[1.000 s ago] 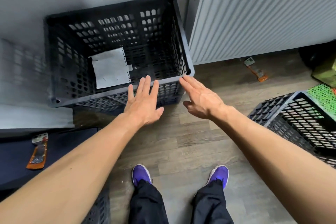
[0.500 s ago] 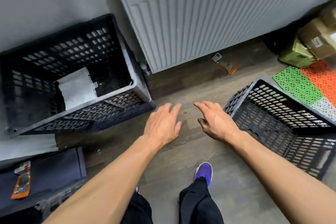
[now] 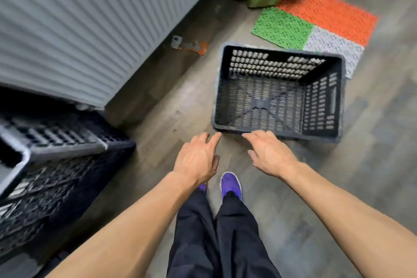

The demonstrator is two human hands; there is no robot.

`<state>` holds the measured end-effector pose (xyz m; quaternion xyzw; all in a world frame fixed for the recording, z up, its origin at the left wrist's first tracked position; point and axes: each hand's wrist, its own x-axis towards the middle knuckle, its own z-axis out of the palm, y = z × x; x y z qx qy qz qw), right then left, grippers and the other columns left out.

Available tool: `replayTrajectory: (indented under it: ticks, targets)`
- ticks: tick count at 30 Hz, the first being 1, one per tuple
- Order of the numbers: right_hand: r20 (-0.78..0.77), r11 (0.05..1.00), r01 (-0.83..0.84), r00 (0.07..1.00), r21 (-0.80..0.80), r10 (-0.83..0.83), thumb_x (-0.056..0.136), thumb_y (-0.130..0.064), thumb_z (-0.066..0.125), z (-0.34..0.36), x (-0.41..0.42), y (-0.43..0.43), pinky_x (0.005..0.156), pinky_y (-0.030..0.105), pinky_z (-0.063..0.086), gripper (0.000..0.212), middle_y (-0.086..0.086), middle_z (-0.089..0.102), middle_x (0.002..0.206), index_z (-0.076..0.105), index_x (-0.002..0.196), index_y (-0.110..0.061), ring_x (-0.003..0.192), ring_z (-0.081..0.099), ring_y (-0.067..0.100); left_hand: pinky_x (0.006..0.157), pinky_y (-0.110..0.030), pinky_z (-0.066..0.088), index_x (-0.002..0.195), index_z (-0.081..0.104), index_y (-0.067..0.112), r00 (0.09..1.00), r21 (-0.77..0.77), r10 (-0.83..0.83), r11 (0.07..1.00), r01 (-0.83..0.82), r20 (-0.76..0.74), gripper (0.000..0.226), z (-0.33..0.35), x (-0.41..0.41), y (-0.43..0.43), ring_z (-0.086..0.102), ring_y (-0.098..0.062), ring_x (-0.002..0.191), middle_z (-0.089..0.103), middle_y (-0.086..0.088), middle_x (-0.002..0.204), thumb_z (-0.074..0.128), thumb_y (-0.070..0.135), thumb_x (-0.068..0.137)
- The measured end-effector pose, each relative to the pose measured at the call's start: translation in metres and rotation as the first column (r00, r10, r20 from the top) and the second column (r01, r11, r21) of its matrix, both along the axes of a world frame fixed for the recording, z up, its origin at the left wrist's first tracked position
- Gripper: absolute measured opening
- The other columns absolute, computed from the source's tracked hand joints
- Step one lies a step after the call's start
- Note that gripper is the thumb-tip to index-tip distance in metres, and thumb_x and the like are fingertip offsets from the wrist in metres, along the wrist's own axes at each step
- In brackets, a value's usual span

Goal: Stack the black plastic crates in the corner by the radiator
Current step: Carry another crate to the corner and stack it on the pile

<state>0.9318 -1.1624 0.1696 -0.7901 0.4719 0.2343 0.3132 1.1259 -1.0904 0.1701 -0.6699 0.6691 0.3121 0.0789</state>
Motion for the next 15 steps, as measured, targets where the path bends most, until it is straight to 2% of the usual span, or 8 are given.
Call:
replayTrajectory:
  ticks: [6, 12, 15]
  targets:
    - [-0.077, 0.977, 0.213, 0.974, -0.001, -0.213, 0.096, -0.023, 0.047, -0.032, -0.065, 0.008, 0.103, 0.039, 0.036, 0.054, 0.006, 0.038, 0.146, 0.032, 0.148, -0.020, 0.131, 0.033, 0.029, 0.096, -0.044, 0.042, 0.150, 0.025, 0.023, 0.967, 0.039, -0.254, 0.966, 0.254, 0.009, 0.066, -0.062, -0.052, -0.033, 0.043, -0.032, 0.125, 0.044, -0.010, 0.137, 0.053, 0.034, 0.091]
    - [-0.108, 0.936, 0.352, 0.930, -0.003, -0.350, 0.096, -0.023, 0.049, -0.070, -0.102, 0.007, 0.103, 0.040, 0.036, 0.055, 0.007, 0.040, 0.147, 0.033, 0.149, -0.020, 0.133, 0.032, 0.029, 0.096, -0.046, 0.043, 0.147, 0.029, 0.020, 0.943, 0.028, -0.334, 0.942, 0.333, 0.015, 0.065, -0.122, -0.075, -0.059, 0.042, -0.033, 0.122, 0.047, -0.012, 0.129, 0.056, 0.035, 0.089]
    - [-0.099, 0.920, 0.392, 0.915, -0.013, -0.391, 0.095, -0.023, 0.051, -0.093, -0.111, 0.004, 0.102, 0.042, 0.037, 0.055, 0.007, 0.041, 0.145, 0.034, 0.147, -0.021, 0.132, 0.033, 0.030, 0.096, -0.046, 0.042, 0.147, 0.029, 0.019, 0.920, 0.018, -0.387, 0.922, 0.386, 0.057, 0.066, -0.139, -0.078, -0.069, 0.039, -0.031, 0.126, 0.045, -0.010, 0.134, 0.056, 0.036, 0.089]
